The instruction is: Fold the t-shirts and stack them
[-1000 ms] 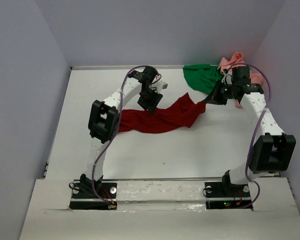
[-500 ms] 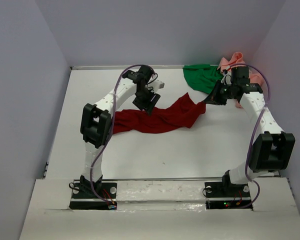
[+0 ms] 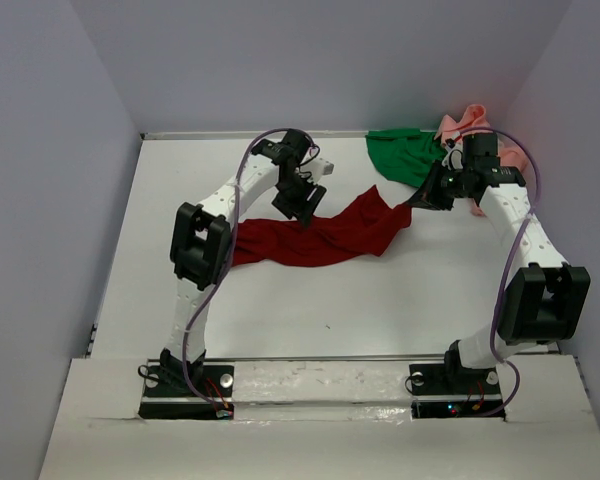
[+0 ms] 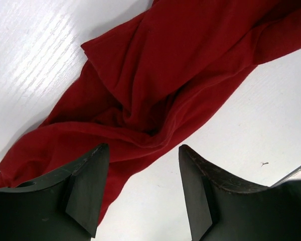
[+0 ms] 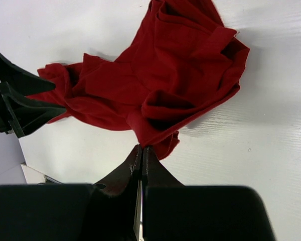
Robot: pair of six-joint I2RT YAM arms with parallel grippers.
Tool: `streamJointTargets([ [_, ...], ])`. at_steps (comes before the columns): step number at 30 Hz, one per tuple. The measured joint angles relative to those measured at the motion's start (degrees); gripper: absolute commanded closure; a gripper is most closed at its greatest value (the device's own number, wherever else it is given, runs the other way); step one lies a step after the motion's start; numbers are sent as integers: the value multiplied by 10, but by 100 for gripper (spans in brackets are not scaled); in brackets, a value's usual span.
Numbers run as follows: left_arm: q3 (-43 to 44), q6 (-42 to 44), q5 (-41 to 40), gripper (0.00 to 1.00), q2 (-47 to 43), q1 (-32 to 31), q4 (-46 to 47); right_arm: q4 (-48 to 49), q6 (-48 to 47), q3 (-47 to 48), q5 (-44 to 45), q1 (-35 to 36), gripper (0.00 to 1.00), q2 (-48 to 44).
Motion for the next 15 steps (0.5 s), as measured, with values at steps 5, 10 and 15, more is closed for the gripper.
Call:
streamJointTargets([
  [5,5,-1,7,33,13,0,0,0,-1,0,0,0,100,0],
  [10,5,-3,17,31,16,0,3,0,-2,0,0,0,100,0],
  [15,5,-7,33,37,20,0,3,0,-2,0,0,0,100,0],
])
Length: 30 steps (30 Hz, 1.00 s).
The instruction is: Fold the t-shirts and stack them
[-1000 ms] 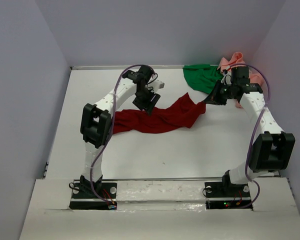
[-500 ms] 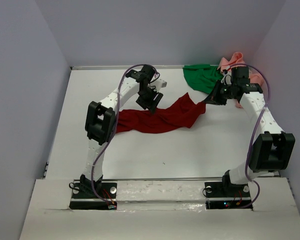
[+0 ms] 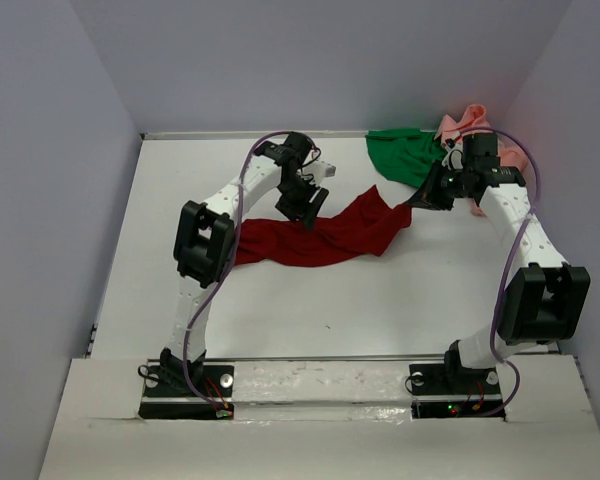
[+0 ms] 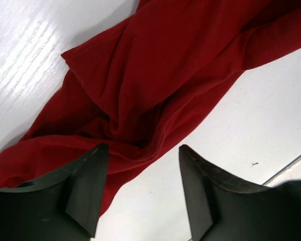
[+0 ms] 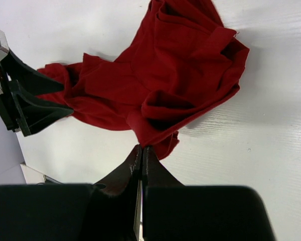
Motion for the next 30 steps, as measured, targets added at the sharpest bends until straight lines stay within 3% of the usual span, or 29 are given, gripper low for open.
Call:
streamJointTargets([
  [3,-1,-2,8,38,4,0,0,0,0,0,0,0,100,0],
  [6,-4,-4,17,52,4,0,2,0,0,0,0,0,100,0],
  [7,-5,-4,20,75,4,0,2,0,0,0,1,0,100,0],
  [9,-6,-9,27,100,5,0,1,0,0,0,1,0,100,0],
  [17,-37,-19,21,100,5,0,2,0,0,0,7,0,100,0],
  [20,-47,-21,-18,100,-2,1,-2,-3,0,6,8,0,100,4],
  [23,-44,-21,-112,100,-22,3,-12,-5,0,29,8,0,100,22],
  [30,140,-29,-266,100,-27,58,-9,8,12,130,-10,0,100,94],
])
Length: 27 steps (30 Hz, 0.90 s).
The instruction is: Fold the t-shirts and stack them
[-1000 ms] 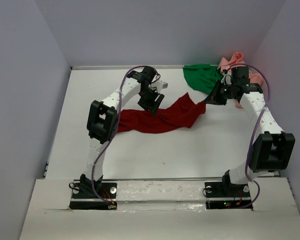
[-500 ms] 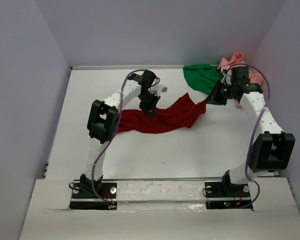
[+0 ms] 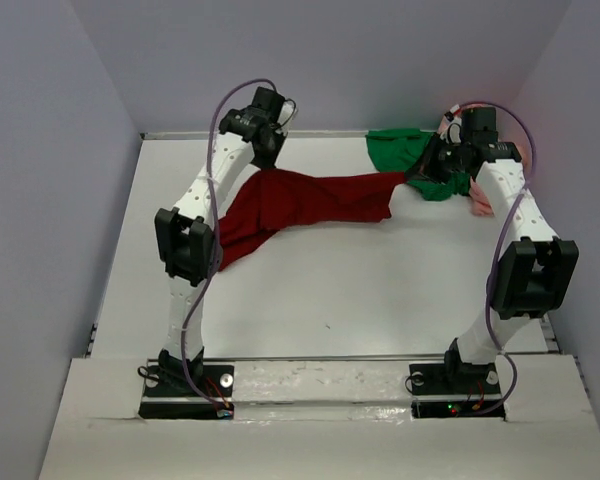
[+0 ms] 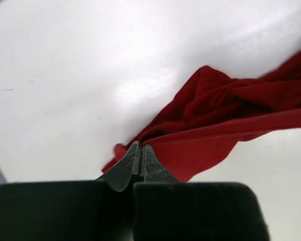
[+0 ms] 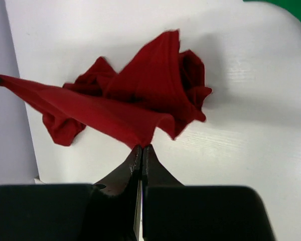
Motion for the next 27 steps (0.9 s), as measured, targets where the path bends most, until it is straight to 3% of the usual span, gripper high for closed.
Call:
streamJointTargets([
  [7,206,-3,-80,100,48,28,52,53,39,132,-47,0,100,86],
  [14,216,0,-120,100,62,12,109,111,64,268,-79,0,100,152],
  [21,79,-94,-111,100,-8,-48,57,127,68,186,-74,0,100,68],
  [27,-144,-273,38,100,-85,-92,12,108,64,169,-57,0,100,49],
])
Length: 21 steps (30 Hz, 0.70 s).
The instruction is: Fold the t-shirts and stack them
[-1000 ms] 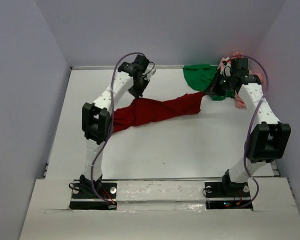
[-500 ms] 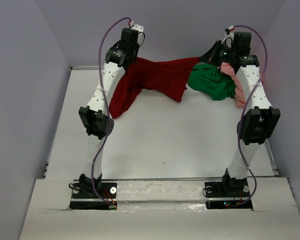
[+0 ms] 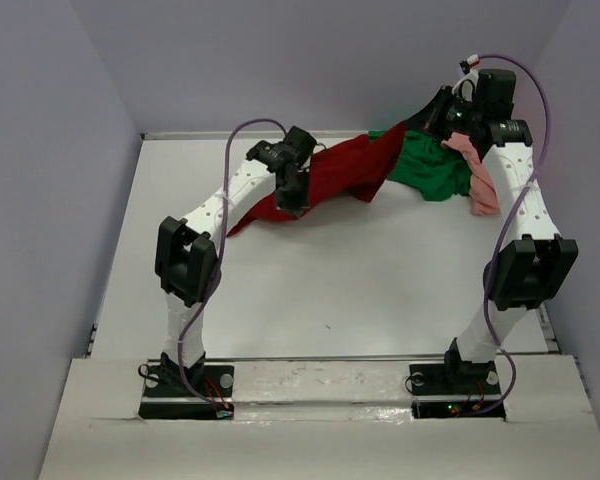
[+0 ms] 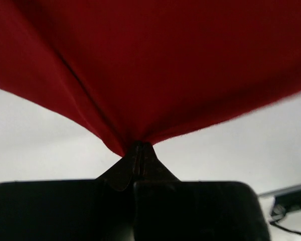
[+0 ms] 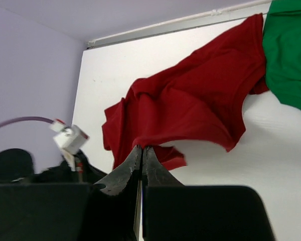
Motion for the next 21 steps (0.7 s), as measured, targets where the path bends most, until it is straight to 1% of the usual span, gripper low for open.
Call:
streamJointTargets([
  [1,-53,-31,30,100,-8,-1,9,-7,0,0,2,0,100,0],
  [4,-160,-102,103,100,-12,0,36,-19,0,0,4,0,100,0],
  [7,-207,-153,155,100,-11,0,60,-35,-1,0,3,1,100,0],
  [10,-205,-180,188,99,-11,-1,80,-38,-2,-1,4,1,100,1],
  [12,-184,-186,196,74,-7,-1,79,-37,-2,-2,5,0,100,1],
  [13,-159,-185,195,40,1,-1,67,-37,-2,-4,6,0,100,1],
  [14,-130,-181,192,33,11,-1,60,-37,-3,-6,6,0,100,0],
  [16,-54,-166,181,31,34,-3,45,-38,-4,-11,7,0,100,0],
  [18,23,-141,160,31,49,-2,40,-37,-4,-15,8,0,100,0],
  [21,97,-101,130,33,50,3,41,-38,-5,-20,9,0,100,0],
])
